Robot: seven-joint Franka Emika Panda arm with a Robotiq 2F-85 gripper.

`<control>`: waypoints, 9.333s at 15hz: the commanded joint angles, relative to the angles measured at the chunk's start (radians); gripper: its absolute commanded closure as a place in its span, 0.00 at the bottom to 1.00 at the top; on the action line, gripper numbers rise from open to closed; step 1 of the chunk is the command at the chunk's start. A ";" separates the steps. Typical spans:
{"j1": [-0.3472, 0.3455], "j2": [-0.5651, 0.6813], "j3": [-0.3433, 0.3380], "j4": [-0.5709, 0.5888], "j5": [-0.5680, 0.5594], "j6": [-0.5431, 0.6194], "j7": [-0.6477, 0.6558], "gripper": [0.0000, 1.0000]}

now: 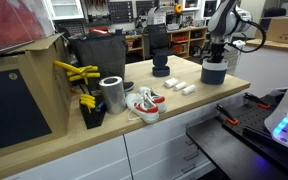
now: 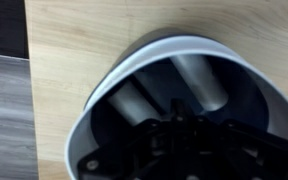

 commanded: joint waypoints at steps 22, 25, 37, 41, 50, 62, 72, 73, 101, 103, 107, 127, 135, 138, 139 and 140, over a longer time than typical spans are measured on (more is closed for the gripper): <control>-0.030 0.207 0.073 0.270 -0.017 -0.140 -0.086 1.00; -0.045 0.211 0.080 0.260 -0.008 -0.114 -0.106 1.00; -0.208 0.230 0.144 0.238 0.269 -0.097 -0.349 1.00; -0.246 0.241 0.147 0.249 0.358 -0.112 -0.431 1.00; -0.253 0.257 0.156 0.283 0.457 -0.117 -0.504 1.00; -0.208 0.366 0.159 0.318 0.409 -0.058 -0.453 0.32; -0.215 0.357 0.172 0.310 0.402 -0.046 -0.469 1.00; -0.215 0.353 0.171 0.309 0.400 -0.043 -0.465 1.00; -0.030 0.085 0.024 0.513 0.150 -0.630 -0.082 0.99; -0.031 0.095 0.012 0.523 0.107 -0.631 -0.062 0.99; -0.029 0.136 -0.006 0.538 0.032 -0.621 -0.016 0.99; -0.075 0.386 0.061 0.639 0.028 -0.535 -0.074 0.00; -0.072 0.333 0.067 0.595 0.004 -0.549 -0.166 0.57; -0.062 0.303 0.064 0.568 -0.011 -0.546 -0.191 0.65; -0.059 0.291 0.062 0.557 -0.019 -0.541 -0.196 0.67; -0.055 0.277 0.062 0.546 -0.028 -0.535 -0.200 0.65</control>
